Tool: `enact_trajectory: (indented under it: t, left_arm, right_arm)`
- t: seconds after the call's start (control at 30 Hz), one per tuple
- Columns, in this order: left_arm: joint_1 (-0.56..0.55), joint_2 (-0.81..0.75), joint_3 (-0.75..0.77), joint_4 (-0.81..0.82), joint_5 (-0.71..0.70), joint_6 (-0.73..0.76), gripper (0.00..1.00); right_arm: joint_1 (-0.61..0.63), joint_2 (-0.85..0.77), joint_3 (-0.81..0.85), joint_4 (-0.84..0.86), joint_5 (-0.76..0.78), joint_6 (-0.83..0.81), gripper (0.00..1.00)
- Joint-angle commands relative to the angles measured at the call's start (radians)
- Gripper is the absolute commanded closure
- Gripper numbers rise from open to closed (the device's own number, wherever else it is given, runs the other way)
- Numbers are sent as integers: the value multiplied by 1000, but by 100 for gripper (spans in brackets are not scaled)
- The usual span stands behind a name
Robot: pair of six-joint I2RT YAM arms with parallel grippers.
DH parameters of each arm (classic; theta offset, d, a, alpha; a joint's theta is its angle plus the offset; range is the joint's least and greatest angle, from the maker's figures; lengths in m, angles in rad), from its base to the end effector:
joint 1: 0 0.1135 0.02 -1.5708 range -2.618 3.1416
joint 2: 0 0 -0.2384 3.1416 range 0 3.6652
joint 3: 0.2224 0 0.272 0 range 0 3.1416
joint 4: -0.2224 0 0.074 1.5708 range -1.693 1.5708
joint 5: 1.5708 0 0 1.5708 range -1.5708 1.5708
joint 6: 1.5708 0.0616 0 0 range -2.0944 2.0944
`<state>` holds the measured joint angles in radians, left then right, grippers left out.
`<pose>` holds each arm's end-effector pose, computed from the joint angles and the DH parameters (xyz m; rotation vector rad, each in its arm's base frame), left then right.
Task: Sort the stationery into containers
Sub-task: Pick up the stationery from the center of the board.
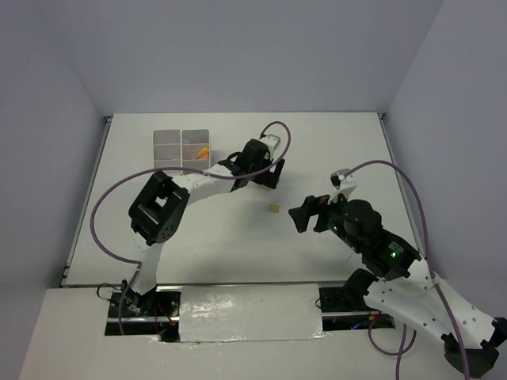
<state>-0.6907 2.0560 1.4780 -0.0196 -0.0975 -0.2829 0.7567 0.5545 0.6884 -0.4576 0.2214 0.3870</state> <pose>0.3877 -0.3127 0.1536 0.3899 2.1658 -0.4496 0.1543 0.1270 0.2912 -0.2021 1.9163 0.5682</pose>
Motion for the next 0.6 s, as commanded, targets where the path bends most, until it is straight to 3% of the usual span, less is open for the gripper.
enact_trajectory:
  t: [0.0,0.57]
  left_arm:
    - [0,35,22,23,56,31,2]
    - [0,102,15,-31,38,-15,10]
  right_arm:
    - [-3,1,11,30,-16,-28,0]
    - [-3,-8,-3,51,-43,-36,0]
